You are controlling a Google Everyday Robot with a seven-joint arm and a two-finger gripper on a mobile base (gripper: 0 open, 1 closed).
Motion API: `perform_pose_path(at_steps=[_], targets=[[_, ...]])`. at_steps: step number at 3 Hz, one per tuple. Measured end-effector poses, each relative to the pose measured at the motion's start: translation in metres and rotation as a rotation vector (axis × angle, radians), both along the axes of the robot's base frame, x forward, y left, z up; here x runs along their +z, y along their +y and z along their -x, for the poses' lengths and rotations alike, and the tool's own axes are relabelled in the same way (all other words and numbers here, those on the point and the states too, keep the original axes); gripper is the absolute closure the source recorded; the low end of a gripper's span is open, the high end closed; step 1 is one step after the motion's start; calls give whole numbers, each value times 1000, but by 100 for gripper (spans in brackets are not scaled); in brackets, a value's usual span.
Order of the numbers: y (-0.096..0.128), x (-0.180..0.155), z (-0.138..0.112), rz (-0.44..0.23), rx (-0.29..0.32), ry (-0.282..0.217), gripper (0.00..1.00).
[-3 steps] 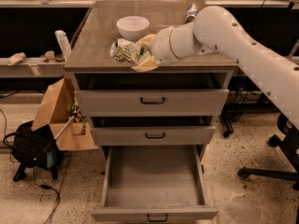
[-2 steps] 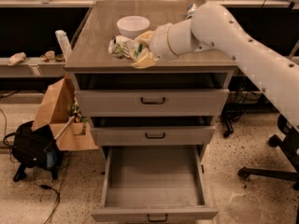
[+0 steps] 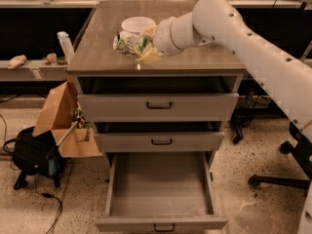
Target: Pick 7up can from bottom drawer and place on counter
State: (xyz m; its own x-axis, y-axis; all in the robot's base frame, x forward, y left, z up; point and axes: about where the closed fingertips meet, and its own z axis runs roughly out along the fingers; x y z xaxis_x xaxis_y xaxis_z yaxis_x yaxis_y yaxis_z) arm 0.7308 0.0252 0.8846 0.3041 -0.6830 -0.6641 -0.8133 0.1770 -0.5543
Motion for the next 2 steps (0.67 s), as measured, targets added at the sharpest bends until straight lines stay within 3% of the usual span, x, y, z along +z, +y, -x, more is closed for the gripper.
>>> perform_pose_path(at_steps=[2], targets=[[-9,-12,-38,66,-45,2,100]])
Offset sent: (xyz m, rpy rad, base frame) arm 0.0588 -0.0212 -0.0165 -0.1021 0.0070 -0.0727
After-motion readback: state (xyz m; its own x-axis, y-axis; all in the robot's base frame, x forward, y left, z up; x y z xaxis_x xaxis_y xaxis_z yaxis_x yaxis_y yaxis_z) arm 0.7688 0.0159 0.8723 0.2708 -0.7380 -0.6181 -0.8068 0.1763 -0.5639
